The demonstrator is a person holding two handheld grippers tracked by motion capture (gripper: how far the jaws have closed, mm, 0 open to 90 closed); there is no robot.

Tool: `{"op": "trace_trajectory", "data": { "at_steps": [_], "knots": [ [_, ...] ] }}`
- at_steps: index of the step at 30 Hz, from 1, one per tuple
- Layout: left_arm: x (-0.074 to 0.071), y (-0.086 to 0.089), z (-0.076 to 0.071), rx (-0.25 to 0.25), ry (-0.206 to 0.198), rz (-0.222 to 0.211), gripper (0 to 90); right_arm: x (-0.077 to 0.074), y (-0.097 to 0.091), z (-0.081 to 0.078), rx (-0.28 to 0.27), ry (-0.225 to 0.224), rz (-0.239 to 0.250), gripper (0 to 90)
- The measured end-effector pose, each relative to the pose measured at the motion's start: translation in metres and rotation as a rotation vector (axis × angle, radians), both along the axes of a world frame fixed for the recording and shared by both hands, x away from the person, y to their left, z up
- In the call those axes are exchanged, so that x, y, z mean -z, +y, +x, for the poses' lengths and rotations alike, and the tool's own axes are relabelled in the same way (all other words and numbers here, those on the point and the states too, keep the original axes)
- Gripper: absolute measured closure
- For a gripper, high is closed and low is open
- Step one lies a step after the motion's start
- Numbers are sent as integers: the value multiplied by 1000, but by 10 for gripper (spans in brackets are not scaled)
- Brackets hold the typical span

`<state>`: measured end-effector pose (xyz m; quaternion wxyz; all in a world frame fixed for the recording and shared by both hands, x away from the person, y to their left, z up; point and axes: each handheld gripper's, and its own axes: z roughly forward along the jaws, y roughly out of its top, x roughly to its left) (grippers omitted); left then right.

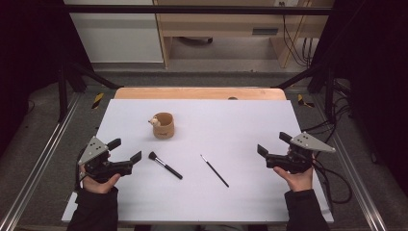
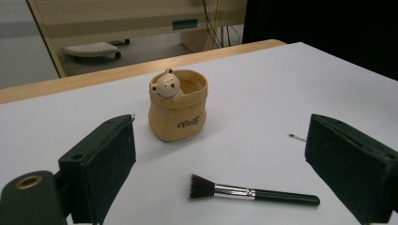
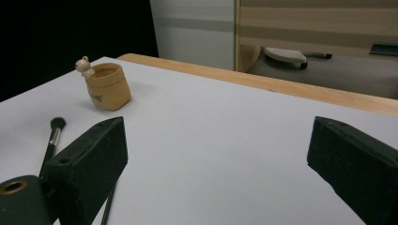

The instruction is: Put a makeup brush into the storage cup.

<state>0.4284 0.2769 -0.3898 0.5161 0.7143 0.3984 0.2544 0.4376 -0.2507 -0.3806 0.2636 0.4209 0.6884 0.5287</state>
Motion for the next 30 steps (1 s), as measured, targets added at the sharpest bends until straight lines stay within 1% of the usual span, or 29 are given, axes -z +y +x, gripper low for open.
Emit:
{"op": "trace_trajectory", "data": {
  "at_steps": [10, 15, 16, 17, 18, 21, 23, 24, 26, 28, 29, 30],
  "knots": [
    [1, -7, 0, 18, 6, 21, 86, -1, 1, -2, -5, -1, -2, 57],
    [3, -12, 3, 29, 16, 32, 86, -2, 3, -3, -13, -3, -5, 58],
    [3, -14, 4, 36, 20, 42, 86, -2, 4, -3, -16, 1, -7, 58],
    [3, -14, 4, 36, 20, 42, 86, -2, 4, -2, -15, -2, -7, 58],
    [4, -17, 6, 47, 24, 53, 86, -1, 5, -2, -19, 0, -8, 58],
    [4, -19, 8, 51, 26, 52, 86, -1, 7, -2, -25, 2, -15, 57],
    [4, -21, 10, 60, 34, 60, 86, -1, 9, -2, -32, 5, -17, 57],
    [4, -23, 11, 69, 39, 72, 86, -1, 10, -2, -36, 6, -18, 57],
    [5, -24, 12, 72, 41, 75, 87, -1, 10, -2, -38, 5, -20, 57],
    [6, -28, 15, 91, 53, 93, 88, 0, 12, -2, -37, 9, -18, 57],
    [6, -28, 15, 91, 53, 93, 89, 0, 12, -2, -37, 9, -18, 57],
    [8, -30, 17, 99, 63, 104, 89, 0, 12, -2, -38, 10, -19, 58]
  ]
}}
